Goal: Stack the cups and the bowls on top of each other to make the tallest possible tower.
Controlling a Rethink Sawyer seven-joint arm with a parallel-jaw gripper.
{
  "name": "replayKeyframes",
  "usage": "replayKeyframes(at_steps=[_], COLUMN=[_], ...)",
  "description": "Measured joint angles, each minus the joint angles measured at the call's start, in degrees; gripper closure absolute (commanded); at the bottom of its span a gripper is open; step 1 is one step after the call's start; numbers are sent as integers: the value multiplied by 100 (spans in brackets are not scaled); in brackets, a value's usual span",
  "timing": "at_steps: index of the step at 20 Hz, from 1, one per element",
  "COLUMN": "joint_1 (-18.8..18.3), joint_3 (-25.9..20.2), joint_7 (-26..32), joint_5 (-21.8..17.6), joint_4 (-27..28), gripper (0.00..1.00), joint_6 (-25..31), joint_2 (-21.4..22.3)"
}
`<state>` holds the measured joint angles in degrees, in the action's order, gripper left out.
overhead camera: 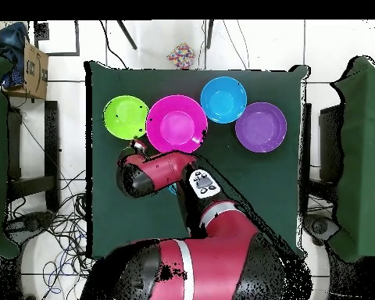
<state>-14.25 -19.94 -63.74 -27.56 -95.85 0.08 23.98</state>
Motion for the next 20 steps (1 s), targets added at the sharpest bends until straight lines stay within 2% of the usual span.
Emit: replayKeyframes(at_steps=[7, 20], joint_1=[-11, -109], joint_3=[-4, -222], joint_7=[0, 0], joint_5=[-24, 6], joint_4=[-2, -17], gripper=[0, 0], joint_6=[1, 1], joint_2=[-99, 227])
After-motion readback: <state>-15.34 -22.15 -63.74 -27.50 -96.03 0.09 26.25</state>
